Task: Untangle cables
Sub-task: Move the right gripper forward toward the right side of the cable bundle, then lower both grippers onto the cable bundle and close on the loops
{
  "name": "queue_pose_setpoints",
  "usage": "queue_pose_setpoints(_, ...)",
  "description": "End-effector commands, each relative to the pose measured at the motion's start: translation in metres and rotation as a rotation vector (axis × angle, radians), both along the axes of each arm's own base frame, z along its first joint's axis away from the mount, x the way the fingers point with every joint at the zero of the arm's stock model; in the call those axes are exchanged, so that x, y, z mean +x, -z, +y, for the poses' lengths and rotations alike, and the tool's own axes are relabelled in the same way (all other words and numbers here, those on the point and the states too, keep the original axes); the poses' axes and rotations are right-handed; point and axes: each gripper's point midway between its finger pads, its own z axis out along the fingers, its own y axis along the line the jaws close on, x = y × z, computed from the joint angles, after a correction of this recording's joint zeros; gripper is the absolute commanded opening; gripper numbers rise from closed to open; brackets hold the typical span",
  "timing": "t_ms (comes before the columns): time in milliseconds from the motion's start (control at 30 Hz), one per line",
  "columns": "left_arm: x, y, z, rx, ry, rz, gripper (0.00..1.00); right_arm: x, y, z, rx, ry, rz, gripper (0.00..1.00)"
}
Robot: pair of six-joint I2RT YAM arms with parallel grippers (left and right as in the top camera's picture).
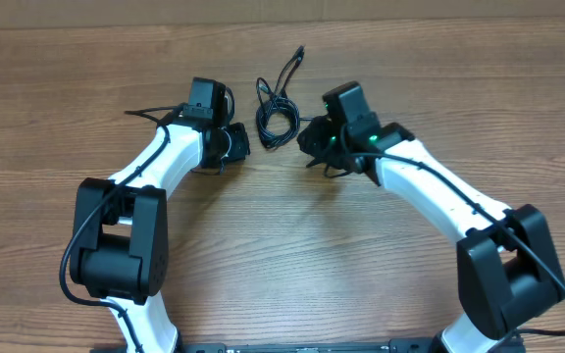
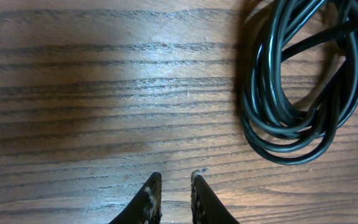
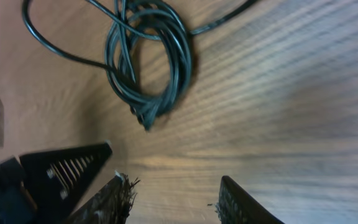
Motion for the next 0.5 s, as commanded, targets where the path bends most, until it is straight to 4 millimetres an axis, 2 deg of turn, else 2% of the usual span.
queue_pose_setpoints(0, 0.006, 0.0, 0.001, 0.015, -0.004, -0.012, 0.19, 0.006, 0.012, 0.004, -0.021, 0.07, -0.018, 0.45)
queue_pose_setpoints(133, 0.007, 0.0, 0.001, 0.014, -0.004, -0.016, 0.23, 0.015, 0.017, 0.018, -0.004, 0.056, -0.059, 0.49)
queue_pose_setpoints(333, 0.007, 0.0, 0.001, 0.014, -0.004, -0.016, 0.25, 0.037, 0.029, 0.014, -0.051, 0.116, -0.143, 0.49)
queue_pose_setpoints(467, 0.007, 0.0, 0.001, 0.014, -0.004, -0.016, 0.26, 0.048, 0.035, 0.019, -0.032, 0.123, -0.179, 0.53)
